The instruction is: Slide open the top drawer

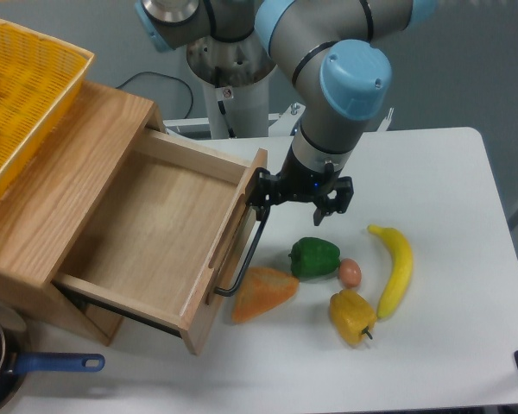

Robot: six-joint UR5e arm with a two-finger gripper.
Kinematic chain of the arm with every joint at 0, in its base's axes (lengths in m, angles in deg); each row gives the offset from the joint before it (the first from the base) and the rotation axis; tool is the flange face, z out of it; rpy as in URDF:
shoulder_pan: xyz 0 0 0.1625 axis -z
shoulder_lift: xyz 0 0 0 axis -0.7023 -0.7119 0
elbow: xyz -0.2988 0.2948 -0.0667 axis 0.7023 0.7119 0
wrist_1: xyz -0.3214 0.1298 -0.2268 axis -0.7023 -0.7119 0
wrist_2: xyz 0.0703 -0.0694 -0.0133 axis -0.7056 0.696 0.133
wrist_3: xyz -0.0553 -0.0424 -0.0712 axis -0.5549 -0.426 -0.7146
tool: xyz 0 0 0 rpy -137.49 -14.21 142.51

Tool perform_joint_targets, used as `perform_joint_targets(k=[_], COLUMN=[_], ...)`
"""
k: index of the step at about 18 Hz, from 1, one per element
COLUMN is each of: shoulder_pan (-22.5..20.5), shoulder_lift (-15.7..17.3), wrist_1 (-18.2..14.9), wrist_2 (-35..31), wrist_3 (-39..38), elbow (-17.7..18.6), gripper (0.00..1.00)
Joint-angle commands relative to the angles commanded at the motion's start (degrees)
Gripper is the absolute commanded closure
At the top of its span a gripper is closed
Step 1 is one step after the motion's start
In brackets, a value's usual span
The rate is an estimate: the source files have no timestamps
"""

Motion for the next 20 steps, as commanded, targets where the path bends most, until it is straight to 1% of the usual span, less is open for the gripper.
perform_joint_targets(k=[3, 6, 9, 13, 17, 20], shoulder_pan=[0.1, -0.3, -1.0, -3.0, -5.0, -6.5], shoulder_lift=[0.2, 1.2, 1.4, 2.5, 2.9, 3.6], wrist_1=[-0.3, -0.4, -0.4, -0.4, -0.4, -0.2], wrist_2=[0.1, 0.1, 0.0, -0.1, -0.3, -0.4], wrist_3=[0.0, 0.0, 1.0, 5.9, 12.6, 15.8], elbow=[-0.1, 0.0, 0.0, 0.2, 1.3, 2.3], gripper=[0.0, 0.0, 0.0, 0.0, 0.0, 0.0])
